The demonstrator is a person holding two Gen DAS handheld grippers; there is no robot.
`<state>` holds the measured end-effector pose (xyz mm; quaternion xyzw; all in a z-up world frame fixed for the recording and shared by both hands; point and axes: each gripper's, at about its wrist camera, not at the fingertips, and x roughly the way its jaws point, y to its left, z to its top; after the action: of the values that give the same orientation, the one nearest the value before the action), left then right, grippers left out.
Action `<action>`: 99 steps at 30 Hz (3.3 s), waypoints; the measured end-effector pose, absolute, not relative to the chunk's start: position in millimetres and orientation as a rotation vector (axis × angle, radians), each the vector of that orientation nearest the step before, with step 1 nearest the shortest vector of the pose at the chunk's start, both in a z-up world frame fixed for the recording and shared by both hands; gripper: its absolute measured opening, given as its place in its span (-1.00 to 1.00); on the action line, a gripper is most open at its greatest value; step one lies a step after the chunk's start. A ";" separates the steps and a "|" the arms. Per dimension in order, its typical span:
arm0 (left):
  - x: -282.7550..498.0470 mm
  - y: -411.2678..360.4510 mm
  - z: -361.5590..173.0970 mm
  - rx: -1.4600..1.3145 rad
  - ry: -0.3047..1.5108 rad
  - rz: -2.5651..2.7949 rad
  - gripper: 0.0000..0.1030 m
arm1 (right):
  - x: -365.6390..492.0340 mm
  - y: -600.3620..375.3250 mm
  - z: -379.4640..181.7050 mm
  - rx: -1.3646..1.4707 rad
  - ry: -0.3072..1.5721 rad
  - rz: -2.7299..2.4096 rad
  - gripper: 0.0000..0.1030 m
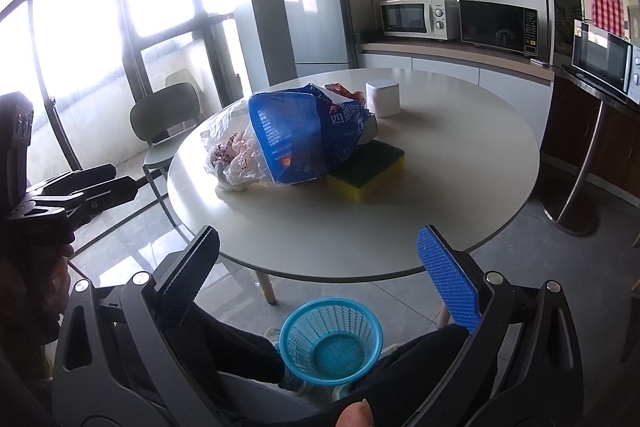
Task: Collect trash
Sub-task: 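Reach both tools toward the white plastic bag and blue snack bag, then grasp the white plastic bag with left tool while right tool grasps blue bag, then carry both bags down over the blue wastebasket with both tools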
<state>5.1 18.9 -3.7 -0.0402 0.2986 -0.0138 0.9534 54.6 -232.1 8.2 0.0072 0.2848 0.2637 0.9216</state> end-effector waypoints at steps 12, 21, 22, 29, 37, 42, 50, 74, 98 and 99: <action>11.5 33.2 -8.9 -0.090 0.610 0.012 0.89 | 67.2 -226.1 16.1 0.016 0.592 0.558 0.84; 22.8 49.8 -12.1 -0.114 0.625 0.018 0.89 | 74.7 -220.4 21.9 0.003 0.592 0.567 0.84; 24.3 52.4 -12.9 -0.120 0.627 0.025 0.89 | 76.7 -220.5 23.1 0.007 0.594 0.567 0.84; 36.7 59.6 -20.8 -0.138 0.643 0.037 0.89 | 98.6 -223.6 37.5 0.043 0.584 0.550 0.84; 71.2 77.9 -25.2 -0.182 0.666 0.059 0.89 | 127.6 -209.6 44.6 -0.025 0.567 0.562 0.84; 94.1 91.1 -32.8 -0.222 0.707 0.059 0.89 | 141.6 -193.4 46.1 -0.120 0.558 0.620 0.84; 116.8 101.3 -45.3 -0.263 0.761 0.038 0.88 | 155.4 -166.5 56.5 -0.278 0.534 0.730 0.83; 120.3 96.8 -35.2 -0.299 0.721 -0.095 -0.40 | 141.6 -152.3 52.3 -0.311 0.480 0.715 -0.95; 7.7 72.8 -12.6 -0.198 0.686 -0.125 -0.40 | 25.3 -254.5 79.3 -0.076 0.511 0.693 -0.97; 3.6 72.8 -13.8 -0.202 0.694 -0.134 -0.40 | 20.1 -256.2 78.7 -0.070 0.520 0.697 -0.97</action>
<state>3.6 72.8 -13.8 -0.0988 0.3390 -0.0657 0.9333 20.1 -256.2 78.7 -0.0339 0.2519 0.3376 0.9063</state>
